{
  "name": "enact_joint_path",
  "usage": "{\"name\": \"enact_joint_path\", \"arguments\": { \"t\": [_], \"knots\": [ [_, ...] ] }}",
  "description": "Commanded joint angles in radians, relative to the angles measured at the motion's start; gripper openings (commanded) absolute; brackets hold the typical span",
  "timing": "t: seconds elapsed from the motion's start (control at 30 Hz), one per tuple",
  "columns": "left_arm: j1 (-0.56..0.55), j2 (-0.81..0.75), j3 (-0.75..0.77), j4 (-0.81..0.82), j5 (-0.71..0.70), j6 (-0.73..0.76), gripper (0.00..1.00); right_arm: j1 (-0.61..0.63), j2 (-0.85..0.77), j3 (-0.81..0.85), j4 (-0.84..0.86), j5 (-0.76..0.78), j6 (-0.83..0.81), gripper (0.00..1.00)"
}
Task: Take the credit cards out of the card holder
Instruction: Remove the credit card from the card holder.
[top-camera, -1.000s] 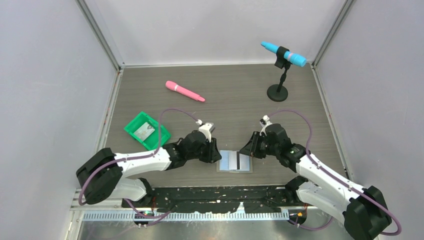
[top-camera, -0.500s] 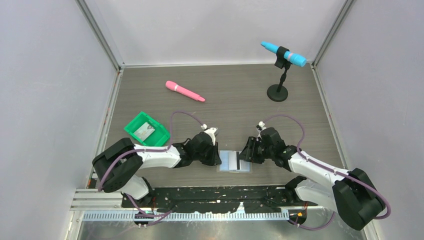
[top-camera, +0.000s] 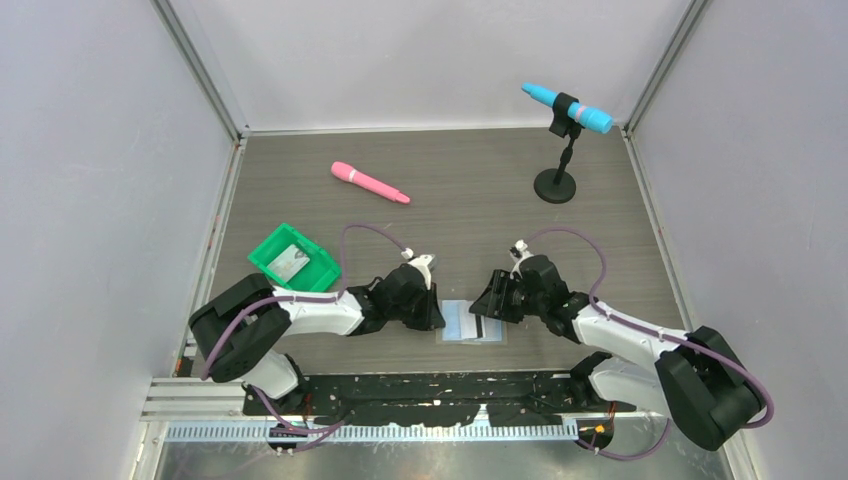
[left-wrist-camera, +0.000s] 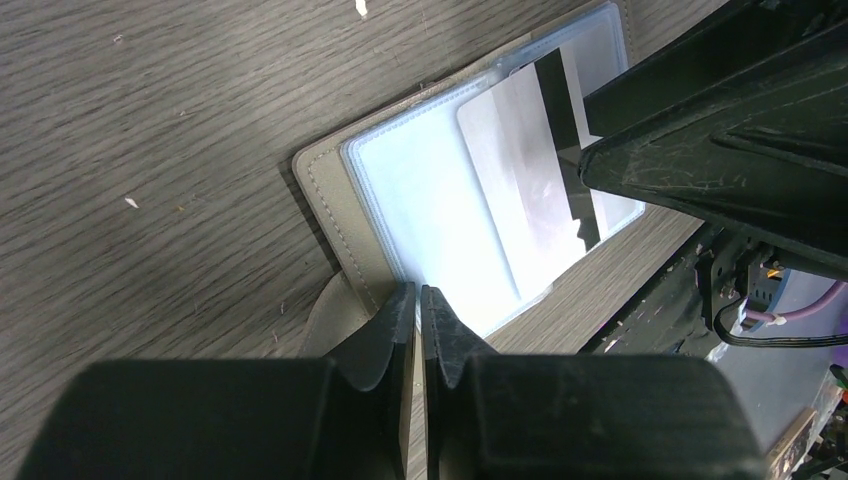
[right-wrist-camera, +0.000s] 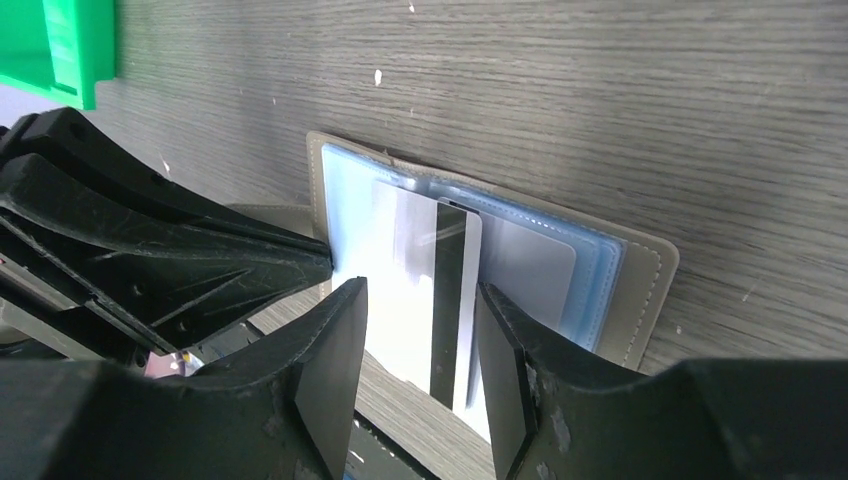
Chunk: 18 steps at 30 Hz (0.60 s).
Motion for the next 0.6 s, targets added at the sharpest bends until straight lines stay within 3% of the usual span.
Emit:
{"name": "enact_joint_path", "arguments": {
  "t": [0.0,0.17,0.43,0.57],
  "knots": [
    [-0.005,0.014,-0.020,0.014,-0.009,-0.008,0.08,0.005,0.024,-0.038,0.047,0.007,0.020,0.51],
    [-0.005,0.011,-0.033,0.026,-0.010,-0.017,0.08,0.004,0.032,-0.058,0.094,0.008,0.042,0.42],
    [-0.005,0.008,-0.033,0.022,-0.010,-0.021,0.08,0.004,0.048,-0.087,0.189,-0.024,0.077,0.07],
    [-0.005,-0.006,-0.032,0.008,-0.019,-0.021,0.07,0.005,0.021,-0.069,0.142,-0.013,0.070,0.05]
  ]
}}
